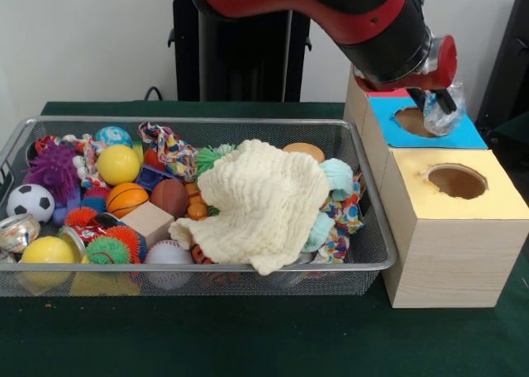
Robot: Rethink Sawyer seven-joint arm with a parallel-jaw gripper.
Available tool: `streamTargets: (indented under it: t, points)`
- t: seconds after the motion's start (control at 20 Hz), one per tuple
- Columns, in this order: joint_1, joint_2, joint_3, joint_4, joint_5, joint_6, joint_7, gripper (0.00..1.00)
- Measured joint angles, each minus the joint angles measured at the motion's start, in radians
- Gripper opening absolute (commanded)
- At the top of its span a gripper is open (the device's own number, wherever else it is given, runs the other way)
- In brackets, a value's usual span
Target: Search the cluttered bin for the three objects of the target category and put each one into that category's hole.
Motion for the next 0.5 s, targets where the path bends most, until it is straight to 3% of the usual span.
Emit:
streamTargets:
  t: [0.5]
  points:
    - [-0.005, 0.026, -0.001, 0.001, -0.097, 0.012, 0.0, 0.0]
